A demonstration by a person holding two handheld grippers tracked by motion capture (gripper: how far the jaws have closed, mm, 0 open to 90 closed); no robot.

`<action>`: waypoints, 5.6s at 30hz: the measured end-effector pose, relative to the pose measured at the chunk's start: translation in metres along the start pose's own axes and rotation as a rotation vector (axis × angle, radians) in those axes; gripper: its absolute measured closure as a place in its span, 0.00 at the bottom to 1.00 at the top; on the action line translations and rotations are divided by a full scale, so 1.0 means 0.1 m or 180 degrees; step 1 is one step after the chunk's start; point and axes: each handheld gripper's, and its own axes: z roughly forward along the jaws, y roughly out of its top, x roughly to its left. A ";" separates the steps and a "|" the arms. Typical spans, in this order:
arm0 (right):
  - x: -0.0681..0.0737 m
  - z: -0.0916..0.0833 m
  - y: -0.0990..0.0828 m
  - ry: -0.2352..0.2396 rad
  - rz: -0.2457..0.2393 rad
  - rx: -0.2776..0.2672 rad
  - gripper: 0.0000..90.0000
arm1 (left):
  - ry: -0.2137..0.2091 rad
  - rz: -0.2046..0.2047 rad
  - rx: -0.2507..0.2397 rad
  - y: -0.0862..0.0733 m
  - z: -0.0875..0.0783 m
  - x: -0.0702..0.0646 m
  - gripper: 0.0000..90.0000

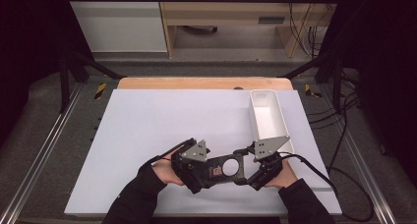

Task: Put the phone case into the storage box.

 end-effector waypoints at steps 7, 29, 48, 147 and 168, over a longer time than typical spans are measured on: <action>-0.01 -0.07 0.09 -0.0034 -0.0004 0.0026 0.14 | 0.0076 -0.0121 -0.0088 -0.12 -0.07 0.01 0.00; -0.04 -0.20 0.48 -0.0001 -0.0090 0.0464 0.14 | 0.0185 -0.0139 -0.0040 -0.13 -0.11 -0.05 0.00; -0.02 -0.12 0.73 0.0094 -0.0161 0.0874 0.14 | 0.0043 -0.0013 0.0426 0.04 0.07 -0.02 0.00; 0.09 0.00 0.58 0.0052 -0.0050 -0.0059 0.00 | -0.0103 -0.0247 -0.0236 -0.18 0.13 -0.08 0.13; 0.07 0.12 0.56 0.0227 -0.0027 -0.0115 0.00 | -0.0193 -0.0184 -0.0198 -0.13 0.17 -0.09 0.13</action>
